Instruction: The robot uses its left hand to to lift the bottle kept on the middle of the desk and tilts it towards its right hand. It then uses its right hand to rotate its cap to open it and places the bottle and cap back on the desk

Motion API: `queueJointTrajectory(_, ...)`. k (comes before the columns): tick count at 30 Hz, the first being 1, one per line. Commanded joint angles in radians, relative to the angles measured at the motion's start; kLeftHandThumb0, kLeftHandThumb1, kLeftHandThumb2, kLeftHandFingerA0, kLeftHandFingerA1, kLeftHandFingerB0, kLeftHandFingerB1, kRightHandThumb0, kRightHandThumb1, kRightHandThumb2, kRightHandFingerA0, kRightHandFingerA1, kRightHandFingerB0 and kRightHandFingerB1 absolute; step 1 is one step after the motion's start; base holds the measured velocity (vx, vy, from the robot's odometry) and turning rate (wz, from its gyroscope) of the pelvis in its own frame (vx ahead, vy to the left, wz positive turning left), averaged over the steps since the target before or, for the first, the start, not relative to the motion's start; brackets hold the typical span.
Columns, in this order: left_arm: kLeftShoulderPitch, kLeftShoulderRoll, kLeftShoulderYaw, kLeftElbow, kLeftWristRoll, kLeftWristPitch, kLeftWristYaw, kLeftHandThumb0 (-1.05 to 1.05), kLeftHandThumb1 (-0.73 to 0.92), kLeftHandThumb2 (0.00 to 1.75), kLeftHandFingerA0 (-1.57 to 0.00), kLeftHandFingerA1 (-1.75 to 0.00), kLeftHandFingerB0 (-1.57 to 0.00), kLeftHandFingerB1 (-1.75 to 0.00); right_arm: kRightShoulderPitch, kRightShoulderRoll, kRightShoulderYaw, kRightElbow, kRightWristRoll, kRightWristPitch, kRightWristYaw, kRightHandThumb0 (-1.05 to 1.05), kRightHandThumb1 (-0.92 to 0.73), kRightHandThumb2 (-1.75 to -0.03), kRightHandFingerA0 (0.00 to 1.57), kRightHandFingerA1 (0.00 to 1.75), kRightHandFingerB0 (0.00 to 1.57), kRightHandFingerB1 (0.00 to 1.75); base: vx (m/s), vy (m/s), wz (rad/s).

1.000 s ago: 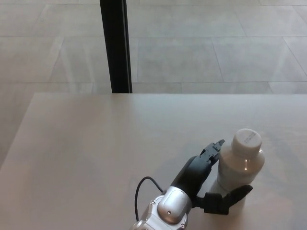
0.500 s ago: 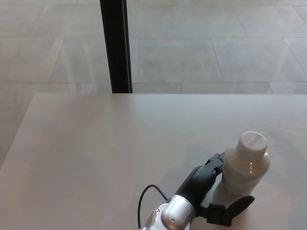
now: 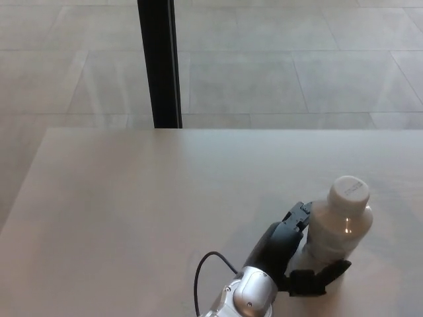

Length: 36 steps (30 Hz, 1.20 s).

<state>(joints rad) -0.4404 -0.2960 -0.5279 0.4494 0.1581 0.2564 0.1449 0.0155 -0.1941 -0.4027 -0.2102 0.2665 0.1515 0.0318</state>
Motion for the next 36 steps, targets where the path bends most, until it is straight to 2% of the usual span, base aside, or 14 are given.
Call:
queueJointTrajectory(1,0.096,-0.327,0.038,0.121,0.052,-0.236,0.493,-0.15,0.92,0.69,-0.98,-1.67,-0.21,-0.44,-0.012,0.030,-0.018,-0.011,-0.009,-0.017,-0.060,-0.60,-0.52,-0.90,0.59,0.75,0.45,0.52,0.00,0.000,0.00)
queueJointTrajectory(2,0.091,-0.329,0.027,0.131,0.058,-0.242,0.503,-0.04,0.92,0.85,-0.97,-1.66,-0.47,-0.58,-0.017,0.034,-0.022,-0.011,-0.010,-0.023,-0.068,-0.59,-0.64,-0.60,0.58,0.73,0.52,0.36,0.00,0.000,0.00)
queueJointTrajectory(5,0.099,-0.309,0.006,0.126,0.058,-0.231,0.490,0.05,0.92,0.88,-0.94,-1.67,-0.73,-1.09,-0.014,0.035,-0.033,-0.013,0.004,-0.029,-0.063,-0.59,-0.64,-0.60,0.57,0.72,0.53,0.36,0.00,0.000,0.00)
queueJointTrajectory(6,0.100,-0.299,-0.004,0.125,0.065,-0.225,0.493,0.10,0.92,0.92,-0.90,-1.69,-0.77,-1.40,-0.011,0.033,-0.036,-0.021,0.001,-0.024,-0.066,-0.59,-0.52,-0.90,0.58,0.75,0.46,0.52,0.00,0.000,0.00)
queueJointTrajectory(11,0.115,-0.293,-0.010,0.142,0.050,-0.238,0.511,0.12,0.85,1.14,-0.92,-1.75,-0.65,-1.73,-0.012,0.039,-0.049,-0.020,-0.018,-0.035,-0.095,-0.55,-0.66,-0.60,0.67,0.75,0.55,0.37,0.00,0.000,0.00)
queueJointTrajectory(13,0.126,-0.296,-0.008,0.143,0.032,-0.245,0.507,0.09,0.84,1.20,-0.88,-1.75,-0.64,-1.75,-0.010,0.040,-0.054,-0.016,-0.016,-0.039,-0.094,-0.57,-0.65,-0.60,0.70,0.78,0.55,0.37,0.00,0.000,0.00)
queueJointTrajectory(14,0.127,-0.291,-0.012,0.149,0.031,-0.259,0.507,0.05,0.82,1.36,-1.06,-1.21,-0.90,-1.11,-0.010,0.041,-0.055,-0.012,-0.016,-0.042,-0.095,-0.57,-0.64,-0.60,0.70,0.78,0.54,0.37,0.00,0.000,0.00)
queueJointTrajectory(21,0.119,-0.247,-0.020,0.152,0.014,-0.294,0.475,0.04,0.80,1.36,-1.05,-1.21,-0.95,-1.14,0.001,0.056,-0.050,-0.011,-0.014,-0.045,-0.086,-0.56,-0.64,-0.60,0.67,0.75,0.55,0.37,0.00,0.000,0.00)
queueJointTrajectory(22,0.114,-0.228,-0.022,0.145,0.018,-0.288,0.464,0.04,0.74,1.40,-1.07,-1.75,-0.87,-1.55,0.000,0.058,-0.049,-0.009,-0.014,-0.042,-0.088,-0.56,-0.63,-0.59,0.67,0.75,0.55,0.37,0.00,0.000,0.00)
queueJointTrajectory(23,0.103,-0.194,-0.036,0.132,0.045,-0.269,0.464,0.05,0.78,1.36,-1.05,-1.20,-0.95,-1.14,0.001,0.057,-0.048,-0.010,-0.013,-0.036,-0.086,-0.55,-0.64,-0.59,0.66,0.75,0.55,0.37,0.00,0.000,0.00)
queueJointTrajectory(29,0.102,-0.030,-0.034,-0.009,0.090,-0.187,0.384,0.04,0.80,1.36,-1.05,-1.20,-0.93,-1.13,0.006,0.047,-0.050,-0.021,-0.004,-0.003,-0.070,-0.55,-0.61,-0.58,0.67,0.75,0.53,0.36,0.00,0.000,0.00)
queueJointTrajectory(30,0.100,0.003,-0.029,-0.042,0.101,-0.168,0.365,0.12,0.69,1.31,-0.87,-1.75,-0.68,-1.75,0.009,0.042,-0.045,-0.024,-0.011,-0.004,-0.065,-0.54,-0.61,-0.59,0.67,0.74,0.53,0.37,0.00,0.000,0.00)
queueJointTrajectory(32,0.098,0.105,-0.017,-0.136,0.131,-0.084,0.285,0.15,0.69,1.28,-0.81,-1.75,-0.65,-1.73,0.017,0.023,-0.024,-0.030,-0.015,0.004,-0.033,-0.53,-0.48,-0.83,0.72,0.78,0.46,0.51,0.00,0.000,0.00)
queueJointTrajectory(36,0.106,0.240,0.020,-0.267,0.132,0.048,0.144,0.08,0.70,1.17,-0.77,-1.75,-0.66,-1.69,0.044,-0.029,0.032,-0.039,-0.048,-0.002,0.031,-0.45,-0.57,-0.57,0.74,0.71,0.45,0.35,0.00,0.000,0.00)
